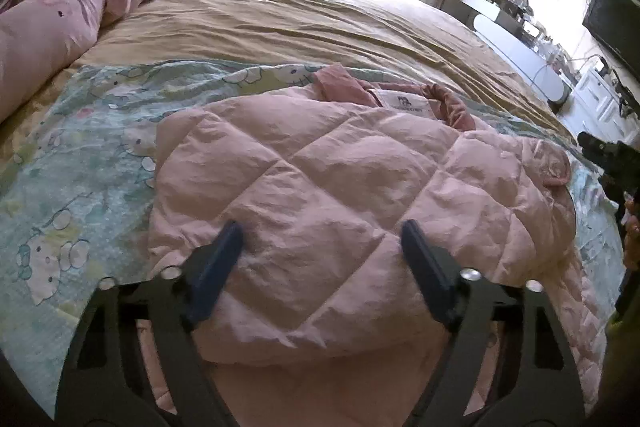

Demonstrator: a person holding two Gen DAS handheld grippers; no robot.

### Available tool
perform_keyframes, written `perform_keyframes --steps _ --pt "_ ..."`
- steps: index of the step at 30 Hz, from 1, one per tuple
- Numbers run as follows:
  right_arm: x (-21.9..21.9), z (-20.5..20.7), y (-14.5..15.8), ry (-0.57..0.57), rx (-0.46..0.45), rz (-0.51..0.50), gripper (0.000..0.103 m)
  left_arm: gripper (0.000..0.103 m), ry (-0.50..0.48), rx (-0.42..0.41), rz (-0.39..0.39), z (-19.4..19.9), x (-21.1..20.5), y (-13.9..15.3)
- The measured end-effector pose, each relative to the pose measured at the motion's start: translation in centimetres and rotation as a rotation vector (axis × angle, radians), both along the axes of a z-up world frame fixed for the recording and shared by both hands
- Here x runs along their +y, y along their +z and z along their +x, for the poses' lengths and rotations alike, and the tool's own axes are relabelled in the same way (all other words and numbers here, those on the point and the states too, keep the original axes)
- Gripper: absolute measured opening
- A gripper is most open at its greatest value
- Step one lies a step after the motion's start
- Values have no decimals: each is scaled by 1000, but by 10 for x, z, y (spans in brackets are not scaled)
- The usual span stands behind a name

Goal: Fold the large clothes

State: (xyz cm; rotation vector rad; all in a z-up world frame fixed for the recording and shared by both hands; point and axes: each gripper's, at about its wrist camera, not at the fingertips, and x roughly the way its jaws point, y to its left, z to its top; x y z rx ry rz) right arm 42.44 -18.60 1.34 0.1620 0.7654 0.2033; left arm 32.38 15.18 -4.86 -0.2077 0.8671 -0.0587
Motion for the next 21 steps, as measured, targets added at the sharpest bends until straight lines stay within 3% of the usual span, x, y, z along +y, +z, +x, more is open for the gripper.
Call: perform_keyframes --steps 3,8,12,18,21 --pt "8 -9 5 30 -23 -31 42 59 -14 28 -11 0 -1 -7" --pt "37 -24 7 130 -36 -50 49 60 -19 111 -16 2 1 -27" --pt "70 -33 5 224 -29 -60 52 60 -8 118 -48 -1 6 -35" --pt "120 -35 -5 344 18 -109 55 60 -9 119 -43 -1 5 -37" --pt "139 -29 -24 361 78 -179 59 60 -9 120 -44 -1 5 -36"
